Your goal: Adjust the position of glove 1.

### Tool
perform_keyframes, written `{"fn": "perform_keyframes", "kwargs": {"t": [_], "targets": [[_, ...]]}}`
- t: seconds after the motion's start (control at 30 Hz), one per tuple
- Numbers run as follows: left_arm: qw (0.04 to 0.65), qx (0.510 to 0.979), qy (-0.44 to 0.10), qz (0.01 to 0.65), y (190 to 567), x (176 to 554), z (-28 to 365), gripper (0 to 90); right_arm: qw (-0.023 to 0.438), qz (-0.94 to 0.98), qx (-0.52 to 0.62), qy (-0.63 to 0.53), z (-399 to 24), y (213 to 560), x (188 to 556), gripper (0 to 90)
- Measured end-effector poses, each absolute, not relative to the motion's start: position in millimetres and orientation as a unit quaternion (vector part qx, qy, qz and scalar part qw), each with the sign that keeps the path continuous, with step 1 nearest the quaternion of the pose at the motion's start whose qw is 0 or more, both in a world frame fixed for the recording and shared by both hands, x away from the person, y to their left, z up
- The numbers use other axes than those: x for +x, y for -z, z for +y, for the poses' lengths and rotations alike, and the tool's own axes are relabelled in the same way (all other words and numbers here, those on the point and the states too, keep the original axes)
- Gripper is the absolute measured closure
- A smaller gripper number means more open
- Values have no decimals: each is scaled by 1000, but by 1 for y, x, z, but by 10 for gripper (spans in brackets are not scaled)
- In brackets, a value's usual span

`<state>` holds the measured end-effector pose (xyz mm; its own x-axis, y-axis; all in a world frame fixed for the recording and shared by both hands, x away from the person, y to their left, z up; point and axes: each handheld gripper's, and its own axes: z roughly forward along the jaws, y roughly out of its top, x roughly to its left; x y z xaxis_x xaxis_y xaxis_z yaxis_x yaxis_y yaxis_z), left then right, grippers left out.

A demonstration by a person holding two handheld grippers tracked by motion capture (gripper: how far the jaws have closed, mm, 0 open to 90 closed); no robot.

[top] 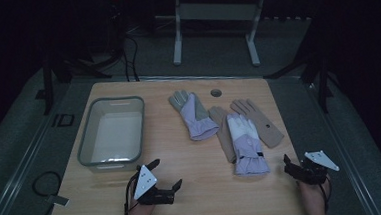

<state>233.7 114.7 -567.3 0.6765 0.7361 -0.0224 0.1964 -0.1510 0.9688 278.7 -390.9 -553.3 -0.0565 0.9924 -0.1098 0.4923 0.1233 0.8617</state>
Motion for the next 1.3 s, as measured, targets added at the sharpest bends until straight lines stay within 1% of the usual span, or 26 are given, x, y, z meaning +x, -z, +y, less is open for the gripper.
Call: {"fn": "perform_keyframes", "kwargs": {"t": [0.1,0.13,0.17,0.2,0.27,0.37,0.47,0.5,0.6,0.67,0.7,0.73,0.83,1.0,1.03,1.1,1.27,1.3], "targets": [[566,720,-238,324,567,234,115,1,382,644,579,-322,-391,553,279,105],[566,720,-237,323,567,234,115,1,376,648,580,-320,-392,554,280,126],[566,720,-237,323,567,234,115,1,376,648,580,-320,-392,554,280,126],[566,721,-237,322,567,234,115,1,361,653,587,-315,-393,554,281,134],[566,721,-238,320,567,234,114,1,352,660,590,-305,-393,554,283,133],[566,721,-237,320,567,234,114,1,351,661,590,-302,-393,555,284,132],[567,721,-236,320,567,234,115,1,341,665,592,-302,-394,555,287,114],[568,721,-235,322,567,234,115,1,322,676,593,-297,-395,554,290,113],[568,721,-233,322,567,234,115,1,322,680,591,-292,-393,552,290,110],[568,722,-233,320,567,234,115,1,324,681,593,-283,-391,549,291,113],[568,723,-231,319,567,234,115,1,318,682,594,-285,-391,544,291,135],[568,723,-231,319,567,234,115,1,318,682,594,-285,-391,544,291,135],[571,721,-229,320,567,234,115,1,276,689,596,-306,-395,534,297,135],[571,721,-230,320,567,234,115,1,285,685,591,-317,-397,525,297,144],[571,720,-230,320,567,234,115,1,270,694,585,-322,-396,520,299,138],[572,719,-229,321,567,234,116,1,261,695,585,-326,-395,516,301,135],[571,720,-230,320,567,234,115,1,260,690,588,-333,-389,506,306,132],[571,720,-229,321,567,234,115,1,265,700,576,-328,-383,500,309,114]]}}
